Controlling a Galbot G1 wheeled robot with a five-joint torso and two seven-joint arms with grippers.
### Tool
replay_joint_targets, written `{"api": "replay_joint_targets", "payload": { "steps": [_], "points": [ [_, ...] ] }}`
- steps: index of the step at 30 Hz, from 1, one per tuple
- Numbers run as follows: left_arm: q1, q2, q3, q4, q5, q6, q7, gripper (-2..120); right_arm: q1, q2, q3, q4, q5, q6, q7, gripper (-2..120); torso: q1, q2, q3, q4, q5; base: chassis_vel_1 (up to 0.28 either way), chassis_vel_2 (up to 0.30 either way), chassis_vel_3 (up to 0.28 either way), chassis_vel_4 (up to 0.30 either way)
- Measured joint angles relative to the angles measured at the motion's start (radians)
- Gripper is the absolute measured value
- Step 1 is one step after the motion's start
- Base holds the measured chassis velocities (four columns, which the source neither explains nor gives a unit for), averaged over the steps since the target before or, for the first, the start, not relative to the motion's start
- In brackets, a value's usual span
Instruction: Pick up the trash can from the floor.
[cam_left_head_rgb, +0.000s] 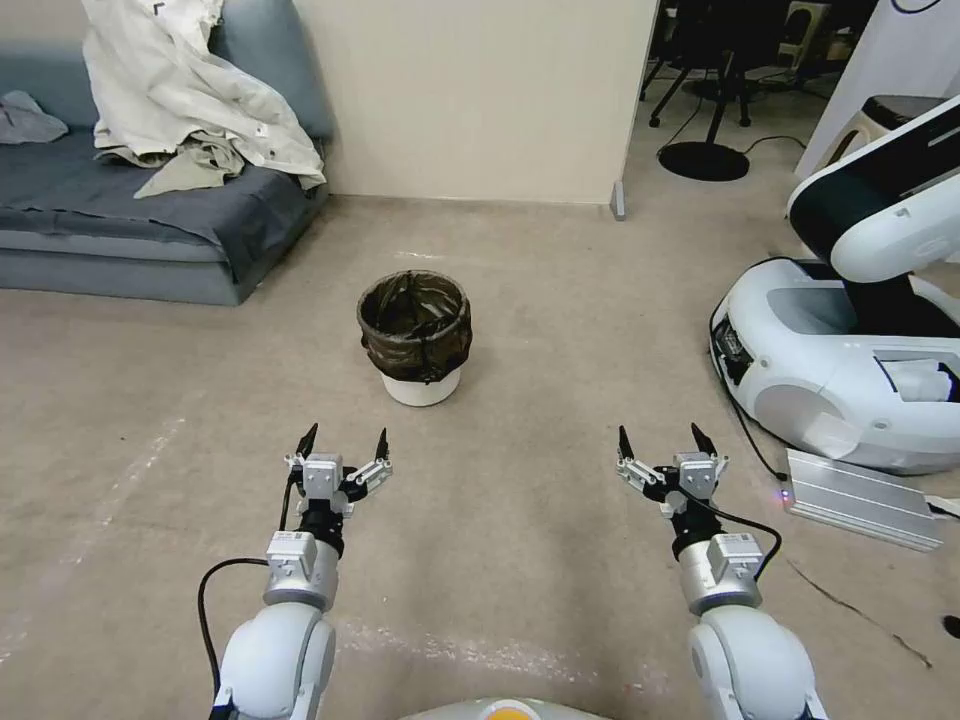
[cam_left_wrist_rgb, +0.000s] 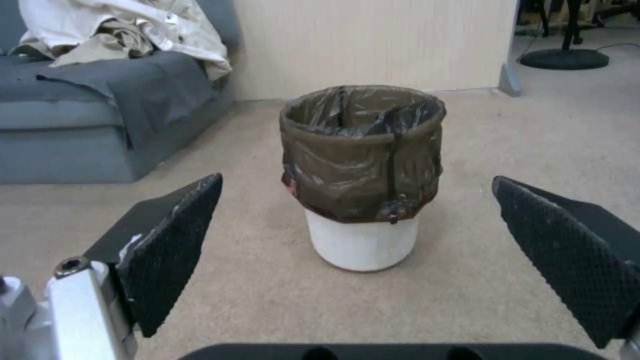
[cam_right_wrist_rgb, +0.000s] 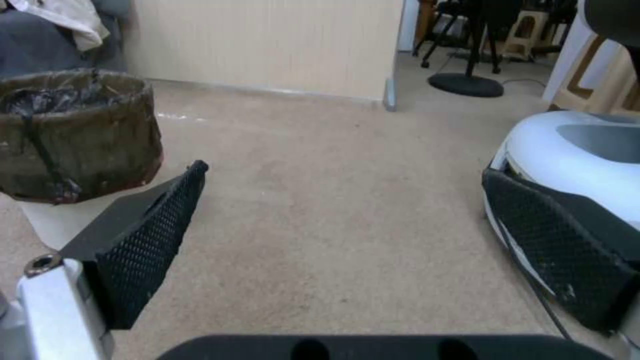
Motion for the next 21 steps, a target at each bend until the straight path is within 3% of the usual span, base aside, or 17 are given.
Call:
{"api": "replay_joint_targets", "payload": {
  "steps": [21],
  "points": [
    [0.000,-0.002,0.001,-0.016,-0.008,0.008,-0.003,100,-0.003,0.001,0.002,0.009,0.002,-0.006,-0.002,100,0.000,0.000,0.000,0.0002,0.0002,0.000,0.000,0.000,0.000]
  ]
}}
